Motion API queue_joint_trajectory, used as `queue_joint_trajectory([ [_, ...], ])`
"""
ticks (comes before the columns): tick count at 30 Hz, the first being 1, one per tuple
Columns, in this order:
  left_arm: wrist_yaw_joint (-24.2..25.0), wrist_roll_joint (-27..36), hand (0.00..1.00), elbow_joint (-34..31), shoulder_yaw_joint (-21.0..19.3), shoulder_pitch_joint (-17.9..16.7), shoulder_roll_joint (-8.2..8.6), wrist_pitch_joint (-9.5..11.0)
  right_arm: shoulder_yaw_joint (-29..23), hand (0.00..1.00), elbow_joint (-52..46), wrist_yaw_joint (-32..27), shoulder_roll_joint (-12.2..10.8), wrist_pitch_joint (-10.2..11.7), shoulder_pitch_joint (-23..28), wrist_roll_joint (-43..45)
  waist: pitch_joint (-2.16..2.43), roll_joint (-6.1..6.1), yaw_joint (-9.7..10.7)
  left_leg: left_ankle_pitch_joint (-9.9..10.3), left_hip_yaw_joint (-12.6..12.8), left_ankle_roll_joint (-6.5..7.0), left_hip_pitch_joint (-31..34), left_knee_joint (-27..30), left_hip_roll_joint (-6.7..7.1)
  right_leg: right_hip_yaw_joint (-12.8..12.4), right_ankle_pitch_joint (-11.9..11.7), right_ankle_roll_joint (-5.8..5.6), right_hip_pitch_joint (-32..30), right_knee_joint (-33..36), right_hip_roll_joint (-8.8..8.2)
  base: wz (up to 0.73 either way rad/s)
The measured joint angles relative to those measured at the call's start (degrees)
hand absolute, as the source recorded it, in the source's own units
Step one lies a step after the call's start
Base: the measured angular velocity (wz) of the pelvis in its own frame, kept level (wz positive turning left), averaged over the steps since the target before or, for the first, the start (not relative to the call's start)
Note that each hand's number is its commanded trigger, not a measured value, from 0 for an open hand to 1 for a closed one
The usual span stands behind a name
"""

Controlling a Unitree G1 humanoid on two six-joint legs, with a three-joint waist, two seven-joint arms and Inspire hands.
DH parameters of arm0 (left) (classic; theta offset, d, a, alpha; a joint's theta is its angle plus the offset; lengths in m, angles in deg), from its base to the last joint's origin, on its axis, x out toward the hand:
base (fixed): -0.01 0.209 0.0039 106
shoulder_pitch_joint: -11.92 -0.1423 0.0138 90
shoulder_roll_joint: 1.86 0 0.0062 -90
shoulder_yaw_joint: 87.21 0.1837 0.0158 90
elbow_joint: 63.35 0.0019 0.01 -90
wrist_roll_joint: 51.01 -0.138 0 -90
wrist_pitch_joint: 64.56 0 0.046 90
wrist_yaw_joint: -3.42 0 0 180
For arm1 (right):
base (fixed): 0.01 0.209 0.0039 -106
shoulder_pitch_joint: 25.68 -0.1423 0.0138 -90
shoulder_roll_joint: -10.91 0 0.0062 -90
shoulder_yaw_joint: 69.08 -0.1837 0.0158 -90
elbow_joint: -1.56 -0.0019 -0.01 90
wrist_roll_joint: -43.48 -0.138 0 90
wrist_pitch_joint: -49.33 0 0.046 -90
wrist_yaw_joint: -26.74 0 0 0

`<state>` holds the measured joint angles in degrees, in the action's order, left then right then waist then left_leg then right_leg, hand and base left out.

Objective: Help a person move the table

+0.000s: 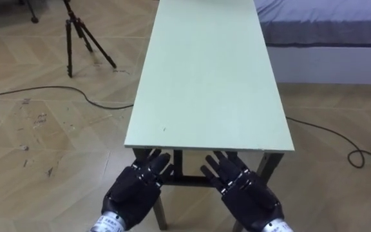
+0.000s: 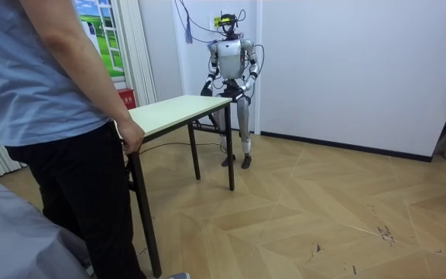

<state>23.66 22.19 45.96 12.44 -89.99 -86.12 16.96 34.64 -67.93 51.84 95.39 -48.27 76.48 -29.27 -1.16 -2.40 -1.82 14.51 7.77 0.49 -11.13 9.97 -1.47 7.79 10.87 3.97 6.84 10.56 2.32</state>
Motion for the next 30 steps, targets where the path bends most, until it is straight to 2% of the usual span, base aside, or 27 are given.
queue_joint_trajectory([
  [2, -0.91, 1.46, 0.00, 0.22, -0.07, 0.00, 0.01, -0.40, -0.13, 0.00, 0.18, -0.27, 0.65, -0.07, -0.20, -0.22, -0.01, 0.15, 0.01, 0.00, 0.06, 0.00, -0.28, -0.26, 0.04, -0.03, 0.03, -0.04, 0.10, 0.02, -0.01, 0.00],
  [5, -1.97, 5.77, 0.00, 0.65, -0.67, 0.14, -0.01, -2.12, -1.93, 0.00, 0.70, -1.27, 0.69, -1.37, -0.46, -2.61, 0.18, 0.54, -0.01, -0.01, 0.23, 0.01, -0.49, -0.26, 0.07, -0.34, 0.06, -0.07, 0.11, -0.02, 0.00, -0.05],
  [11, -3.01, 7.88, 0.00, 1.19, -2.65, 0.13, 0.00, -5.07, -3.91, 0.00, 0.87, -2.59, 0.71, -2.53, -0.69, -3.86, 0.43, 0.84, -0.09, -0.01, 0.75, 0.01, -0.72, -0.28, -0.02, -0.67, 0.04, -0.04, 0.18, 0.11, 0.13, -0.03],
  [19, -3.83, 11.10, 0.00, 1.37, -2.76, 0.14, 0.07, -6.08, -4.30, 0.00, 0.87, -5.32, 0.57, -3.64, -1.79, -7.53, 0.34, 1.05, -0.05, -0.01, 0.77, 0.01, -0.82, -0.35, -0.09, -0.57, 0.04, -0.02, 0.21, 0.07, 0.19, 0.00],
  [30, -3.82, 11.19, 0.00, 1.60, -2.78, 0.33, 0.08, -6.39, -4.33, 0.00, 0.87, -7.49, 0.17, -3.74, -2.57, -10.64, 0.29, 1.28, -0.15, -0.01, 0.70, 0.00, -0.62, -0.34, -0.06, -0.62, 0.04, -0.03, 0.14, -0.15, 0.19, 0.00],
])
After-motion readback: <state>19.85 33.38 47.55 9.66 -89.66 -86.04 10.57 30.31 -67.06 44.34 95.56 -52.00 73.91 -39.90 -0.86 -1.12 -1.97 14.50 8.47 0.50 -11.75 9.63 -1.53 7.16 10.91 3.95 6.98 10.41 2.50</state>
